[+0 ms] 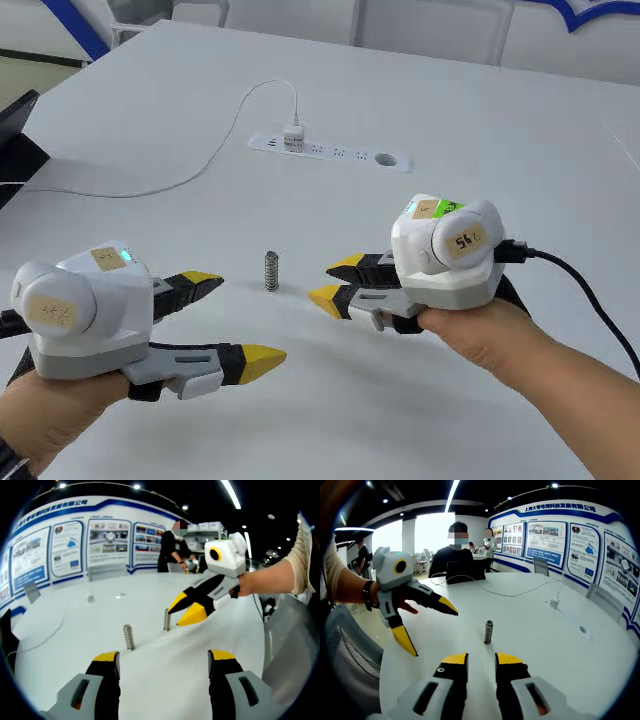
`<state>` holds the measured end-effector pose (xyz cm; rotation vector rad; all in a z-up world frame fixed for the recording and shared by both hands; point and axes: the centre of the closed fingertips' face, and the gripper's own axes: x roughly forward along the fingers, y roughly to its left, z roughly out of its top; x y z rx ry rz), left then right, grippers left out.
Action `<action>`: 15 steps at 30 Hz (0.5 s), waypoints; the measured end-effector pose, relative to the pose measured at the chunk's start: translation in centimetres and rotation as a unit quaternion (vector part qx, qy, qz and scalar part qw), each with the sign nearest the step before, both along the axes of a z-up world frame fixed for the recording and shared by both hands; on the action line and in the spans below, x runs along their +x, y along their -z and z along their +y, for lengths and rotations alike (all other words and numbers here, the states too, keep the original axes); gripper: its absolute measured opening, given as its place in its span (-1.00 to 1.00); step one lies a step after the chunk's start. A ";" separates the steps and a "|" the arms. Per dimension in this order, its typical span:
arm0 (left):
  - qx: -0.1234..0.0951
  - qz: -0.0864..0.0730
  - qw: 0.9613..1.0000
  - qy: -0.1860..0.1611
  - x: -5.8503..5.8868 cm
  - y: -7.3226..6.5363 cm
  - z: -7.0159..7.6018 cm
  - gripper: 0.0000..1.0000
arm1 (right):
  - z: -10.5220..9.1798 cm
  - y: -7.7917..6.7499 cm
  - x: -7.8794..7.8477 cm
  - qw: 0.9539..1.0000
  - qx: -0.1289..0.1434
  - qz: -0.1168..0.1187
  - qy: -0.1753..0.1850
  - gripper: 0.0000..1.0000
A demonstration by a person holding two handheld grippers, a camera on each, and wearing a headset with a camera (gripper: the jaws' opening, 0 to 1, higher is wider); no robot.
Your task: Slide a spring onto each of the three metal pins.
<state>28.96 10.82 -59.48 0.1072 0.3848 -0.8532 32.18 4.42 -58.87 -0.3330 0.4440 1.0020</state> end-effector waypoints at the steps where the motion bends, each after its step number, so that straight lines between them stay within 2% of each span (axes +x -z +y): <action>1: 0.000 0.000 1.000 0.000 0.0 0.0 -0.1 0.46 | -0.2 -0.1 -0.1 1.000 0.000 -0.001 0.001 -0.56; 15: -0.002 0.001 1.000 0.002 -0.1 -0.2 -0.4 0.49 | -4.1 0.1 -1.7 1.000 -0.003 -0.002 0.025 -0.54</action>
